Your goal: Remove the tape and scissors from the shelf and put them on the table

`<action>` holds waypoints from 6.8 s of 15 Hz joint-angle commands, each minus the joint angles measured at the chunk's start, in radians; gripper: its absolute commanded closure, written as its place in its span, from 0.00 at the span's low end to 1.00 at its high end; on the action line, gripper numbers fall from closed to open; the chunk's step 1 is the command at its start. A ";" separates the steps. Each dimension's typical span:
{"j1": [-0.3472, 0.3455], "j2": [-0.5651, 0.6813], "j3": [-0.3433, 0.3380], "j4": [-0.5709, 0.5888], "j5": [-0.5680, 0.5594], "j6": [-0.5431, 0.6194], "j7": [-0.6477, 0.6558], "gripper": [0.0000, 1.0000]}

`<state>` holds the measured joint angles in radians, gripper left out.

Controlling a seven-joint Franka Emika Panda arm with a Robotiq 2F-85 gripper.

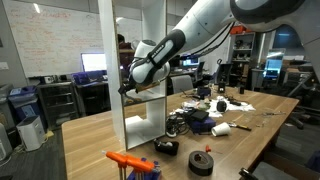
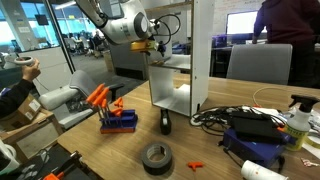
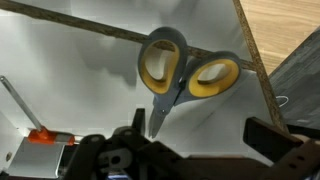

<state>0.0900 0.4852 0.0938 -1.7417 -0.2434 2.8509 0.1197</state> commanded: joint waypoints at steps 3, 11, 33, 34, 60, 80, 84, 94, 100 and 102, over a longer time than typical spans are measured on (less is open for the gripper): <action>0.024 0.076 -0.038 0.115 0.054 -0.013 -0.060 0.00; 0.000 0.070 -0.096 0.126 0.057 -0.001 -0.074 0.00; 0.049 0.222 -0.110 0.332 0.054 -0.067 -0.067 0.00; 0.048 0.230 -0.107 0.340 0.057 -0.071 -0.068 0.00; 0.031 0.236 -0.111 0.322 0.067 -0.082 -0.055 0.86; -0.001 -0.170 -0.223 -0.277 0.041 0.018 -0.006 0.85; -0.005 -0.265 -0.249 -0.420 0.022 0.027 0.011 0.84; -0.072 -0.396 -0.289 -0.694 -0.027 0.035 0.039 0.83; -0.111 -0.334 -0.277 -0.723 0.007 0.069 0.017 0.83; -0.117 -0.304 -0.275 -0.725 0.020 0.088 0.011 0.83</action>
<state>-0.0045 0.1528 -0.1994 -2.4542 -0.2473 2.8810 0.1360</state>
